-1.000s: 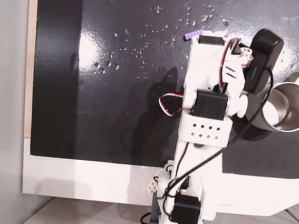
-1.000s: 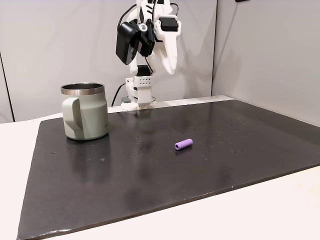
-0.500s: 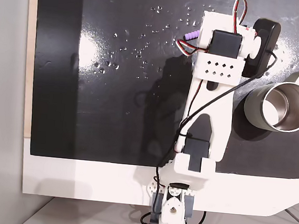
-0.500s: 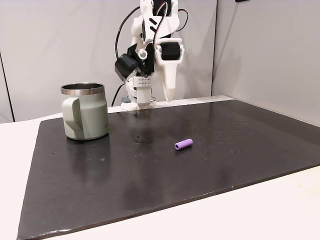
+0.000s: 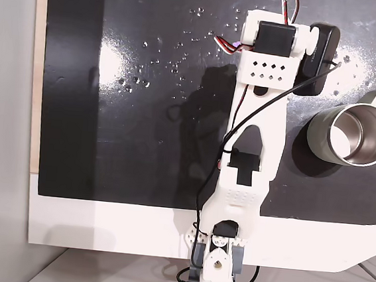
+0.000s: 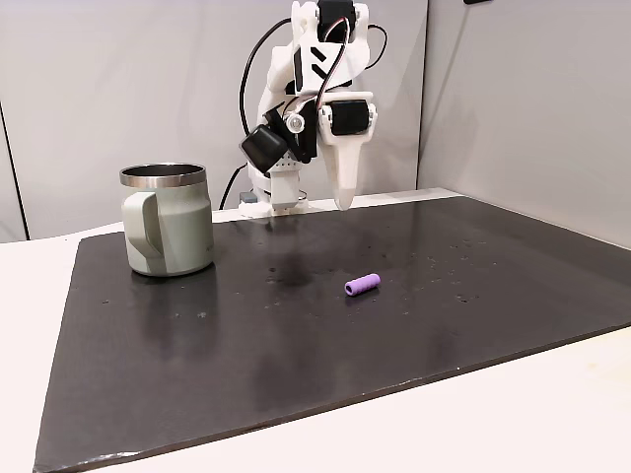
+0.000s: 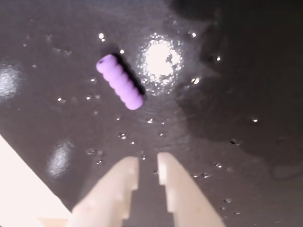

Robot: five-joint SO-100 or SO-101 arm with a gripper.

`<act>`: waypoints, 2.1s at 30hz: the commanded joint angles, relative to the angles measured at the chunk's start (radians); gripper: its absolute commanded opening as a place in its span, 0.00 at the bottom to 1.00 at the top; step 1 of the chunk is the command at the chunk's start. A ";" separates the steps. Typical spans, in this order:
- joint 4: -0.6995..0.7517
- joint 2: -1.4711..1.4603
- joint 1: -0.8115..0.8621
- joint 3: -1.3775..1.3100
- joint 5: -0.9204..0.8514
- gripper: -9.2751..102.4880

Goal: Grasp a pengrip and put it in the cup.

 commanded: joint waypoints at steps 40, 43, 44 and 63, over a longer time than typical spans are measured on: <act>0.078 -0.445 0.005 -0.469 -0.069 0.31; 0.080 -0.471 0.006 -0.489 -0.078 0.31; 0.080 -0.479 0.009 -0.497 -0.078 0.31; 0.058 -0.563 0.014 -0.546 -0.075 0.29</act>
